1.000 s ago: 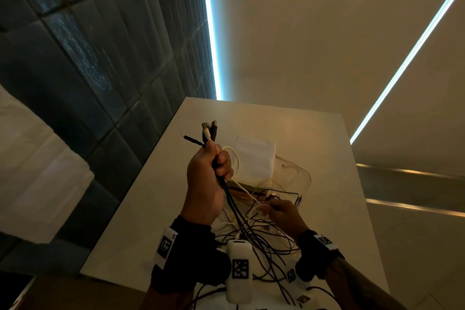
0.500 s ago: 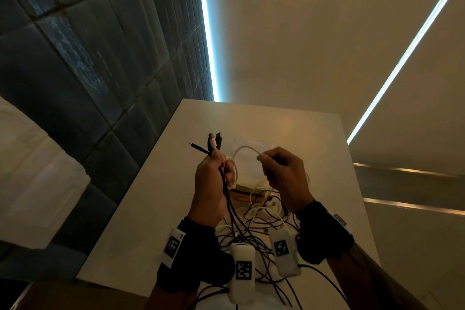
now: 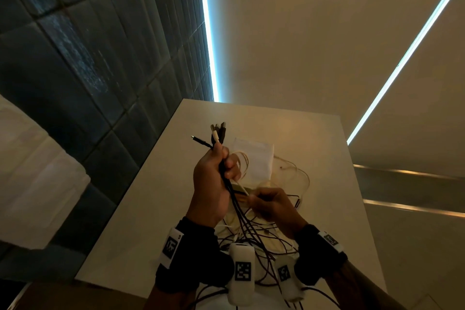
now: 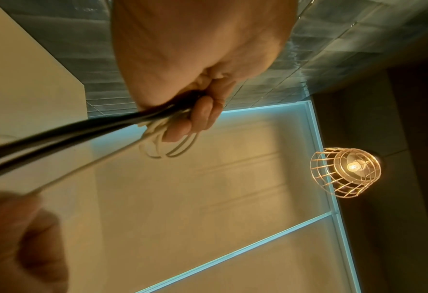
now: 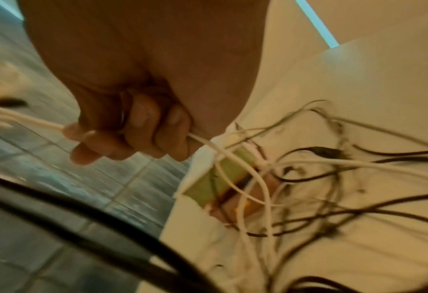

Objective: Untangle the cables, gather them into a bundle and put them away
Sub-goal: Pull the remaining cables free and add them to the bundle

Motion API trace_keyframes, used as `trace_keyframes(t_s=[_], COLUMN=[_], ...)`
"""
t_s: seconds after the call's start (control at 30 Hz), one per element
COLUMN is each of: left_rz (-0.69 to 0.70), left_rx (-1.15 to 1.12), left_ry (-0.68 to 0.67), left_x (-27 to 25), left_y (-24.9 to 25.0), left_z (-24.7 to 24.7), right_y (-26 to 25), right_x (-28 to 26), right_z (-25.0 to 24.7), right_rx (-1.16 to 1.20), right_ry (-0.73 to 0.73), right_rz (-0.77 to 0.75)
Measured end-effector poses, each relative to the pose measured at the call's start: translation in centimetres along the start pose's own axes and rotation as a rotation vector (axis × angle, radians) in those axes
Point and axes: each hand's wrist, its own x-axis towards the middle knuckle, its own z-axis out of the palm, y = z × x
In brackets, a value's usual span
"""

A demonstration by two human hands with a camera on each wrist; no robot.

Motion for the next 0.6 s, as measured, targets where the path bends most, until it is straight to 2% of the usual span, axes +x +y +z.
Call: trace_keyframes(t_s=[0.23, 0.6], left_rz=[0.008, 0.044], left_rx=[0.075, 0.091], left_ry=[0.005, -0.004], left_x=[0.3, 0.5], left_y=[-0.2, 0.7], left_z=[-0.3, -0.7], right_y=[8.0, 9.5], right_x=[0.4, -0.2], right_z=[-2.2, -2.0], right_rx=[-0.207, -0.192], right_ry=[0.101, 0.098], right_rz=[0.062, 0.13])
